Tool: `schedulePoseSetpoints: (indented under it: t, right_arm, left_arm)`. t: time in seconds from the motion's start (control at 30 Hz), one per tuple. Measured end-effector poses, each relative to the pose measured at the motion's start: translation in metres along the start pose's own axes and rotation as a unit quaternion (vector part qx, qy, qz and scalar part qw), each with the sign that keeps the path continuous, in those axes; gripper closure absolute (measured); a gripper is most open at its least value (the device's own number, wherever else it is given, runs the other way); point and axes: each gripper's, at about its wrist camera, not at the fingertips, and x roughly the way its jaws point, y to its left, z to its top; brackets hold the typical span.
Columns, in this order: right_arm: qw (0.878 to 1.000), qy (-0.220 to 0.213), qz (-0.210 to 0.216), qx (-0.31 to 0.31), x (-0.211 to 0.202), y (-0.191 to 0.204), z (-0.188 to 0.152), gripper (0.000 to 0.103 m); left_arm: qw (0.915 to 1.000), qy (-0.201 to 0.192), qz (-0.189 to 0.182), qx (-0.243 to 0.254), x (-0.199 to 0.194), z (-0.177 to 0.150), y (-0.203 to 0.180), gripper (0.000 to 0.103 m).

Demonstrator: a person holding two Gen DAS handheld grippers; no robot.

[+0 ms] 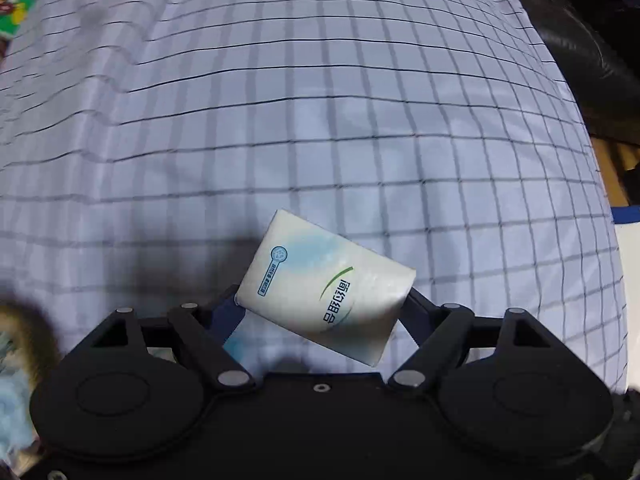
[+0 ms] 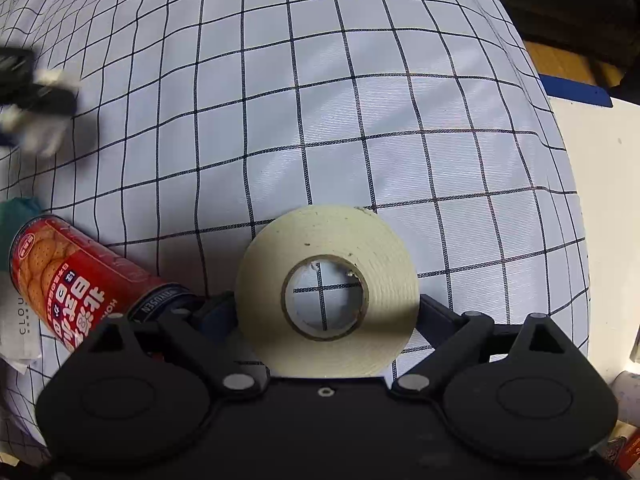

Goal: Organize soft objects
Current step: 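Carry the tissue pack and tape roll over the woven basket with both tools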

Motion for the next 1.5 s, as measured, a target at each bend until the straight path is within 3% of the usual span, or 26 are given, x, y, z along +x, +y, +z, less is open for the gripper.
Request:
schedulePoseSetpoints:
  t: [0.33, 0.53, 0.8, 1.17, 1.5]
  right_arm:
    - [1.000, -0.017, -0.014, 0.014, -0.024, -0.012, -0.014, 0.010]
    - [1.000, -0.021, -0.014, 0.003, -0.046, -0.012, -0.045, 0.010]
    - [0.999, -0.002, 0.016, -0.037, -0.060, 0.013, -0.088, 0.010]
    - [0.985, 0.038, 0.059, -0.160, -0.057, 0.101, -0.124, 0.010]
    - [0.967, 0.015, 0.115, -0.226, -0.088, 0.192, -0.118, 0.010]
  left_arm:
    - [0.9994, -0.027, 0.018, -0.013, -0.060, -0.078, 0.041, 0.026]
    - [0.9997, -0.010, 0.015, -0.017, -0.059, -0.117, 0.050, 0.026]
    - [0.9989, -0.009, -0.002, -0.046, -0.058, -0.157, 0.065, 0.026]
    - [0.9922, -0.048, 0.006, -0.115, -0.083, -0.174, 0.106, 0.026]
    - [0.9758, -0.094, 0.059, -0.188, -0.124, -0.180, 0.182, 0.026]
